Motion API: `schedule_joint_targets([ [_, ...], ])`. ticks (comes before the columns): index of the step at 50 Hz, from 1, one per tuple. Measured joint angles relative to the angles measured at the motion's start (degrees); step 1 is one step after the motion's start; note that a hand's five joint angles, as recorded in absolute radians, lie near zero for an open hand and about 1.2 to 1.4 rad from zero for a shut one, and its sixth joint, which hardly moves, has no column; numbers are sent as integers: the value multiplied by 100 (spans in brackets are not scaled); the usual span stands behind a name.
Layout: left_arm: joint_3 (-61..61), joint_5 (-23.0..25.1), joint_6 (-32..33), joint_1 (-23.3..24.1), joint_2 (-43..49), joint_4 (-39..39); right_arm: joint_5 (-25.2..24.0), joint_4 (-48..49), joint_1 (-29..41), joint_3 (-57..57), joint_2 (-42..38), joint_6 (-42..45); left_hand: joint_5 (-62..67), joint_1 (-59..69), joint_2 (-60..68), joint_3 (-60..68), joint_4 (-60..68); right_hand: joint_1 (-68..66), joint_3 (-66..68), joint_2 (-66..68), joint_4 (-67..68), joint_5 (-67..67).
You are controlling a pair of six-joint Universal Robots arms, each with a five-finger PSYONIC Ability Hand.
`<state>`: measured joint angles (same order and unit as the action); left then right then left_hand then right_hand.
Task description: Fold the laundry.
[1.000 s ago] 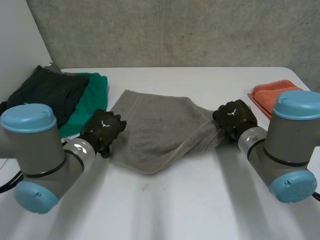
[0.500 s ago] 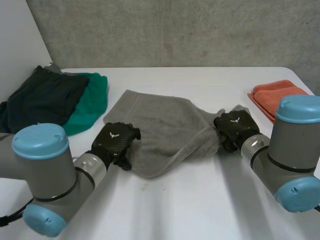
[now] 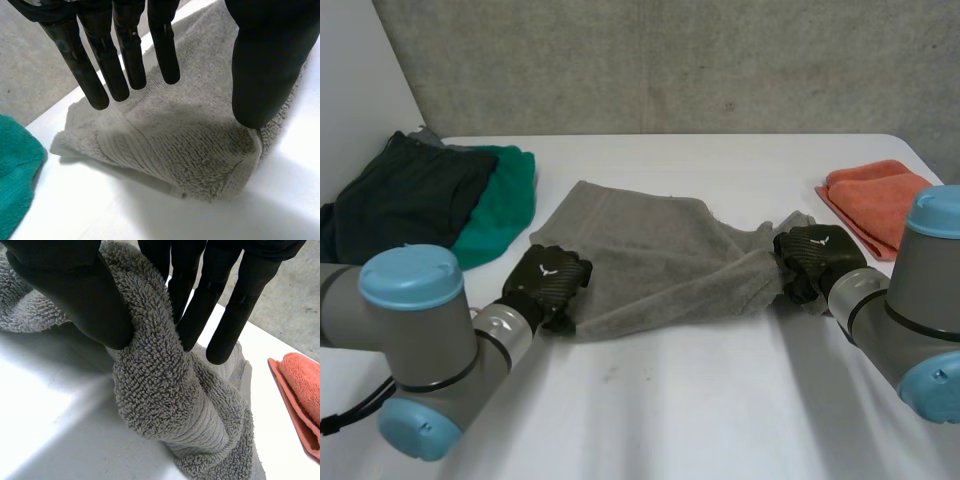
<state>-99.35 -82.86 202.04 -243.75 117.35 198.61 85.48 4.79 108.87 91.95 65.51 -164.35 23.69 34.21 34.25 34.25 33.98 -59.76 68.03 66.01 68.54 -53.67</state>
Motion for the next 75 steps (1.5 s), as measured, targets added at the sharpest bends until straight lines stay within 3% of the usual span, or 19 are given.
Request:
schedule_joint_targets([
  [14, -419, 54, -12, -33, -342, -15, -5, 14, 3, -43, -3, -25, -40, -15, -26, -19, -22, 0, 0, 0, 0, 0],
  [31, 174, 42, 111, -103, 447, -17, 4, 30, 3, -53, -3, -26, 100, 84, 65, 78, 85, 0, 0, 0, 0, 0],
  [35, 293, 3, 202, -125, 515, 8, 5, 10, 8, -49, -3, 9, 2662, 2773, 2718, 2690, 2708, 0, 0, 0, 0, 0],
  [42, 413, -33, 260, -163, 456, 100, -70, -300, 19, 84, 21, 499, 3200, 3009, 3388, 3370, 3450, 0, 0, 0, -6, 0],
  [43, 434, -39, 260, -166, 445, 109, -113, -452, 25, 129, 54, 723, 3200, 3009, 3388, 3370, 3450, 73, -438, -362, -467, 242],
  [48, 488, -93, 252, -181, 405, 116, -352, -1322, 15, 272, 468, 1807, 3199, 3009, 3389, 3370, 3450, 4046, -4688, -4630, -4714, 4391],
  [52, 480, -170, 239, -201, 345, 99, -475, -1636, -16, 116, 831, 2176, 3200, 3009, 3389, 3371, 3450, 4680, -5601, -5410, -5634, 5121],
  [58, 356, -218, 223, -229, 108, 67, -521, -1871, -164, -650, 1046, 2278, 3200, 3009, 3389, 3371, 3450, 4680, -5643, -5432, -5693, 5121],
  [66, -18, -180, 204, -235, -484, 48, -876, -2876, -423, -2174, 199, 2501, 3200, 3009, 3395, 3371, 3451, 4615, -5531, -5331, -5588, 5051],
  [75, -316, -166, 200, -210, -936, 45, -1293, -3487, -424, -3007, -906, 2979, 3200, 3009, 3404, 3390, 3453, 3594, -4402, -4223, -4454, 3944],
])
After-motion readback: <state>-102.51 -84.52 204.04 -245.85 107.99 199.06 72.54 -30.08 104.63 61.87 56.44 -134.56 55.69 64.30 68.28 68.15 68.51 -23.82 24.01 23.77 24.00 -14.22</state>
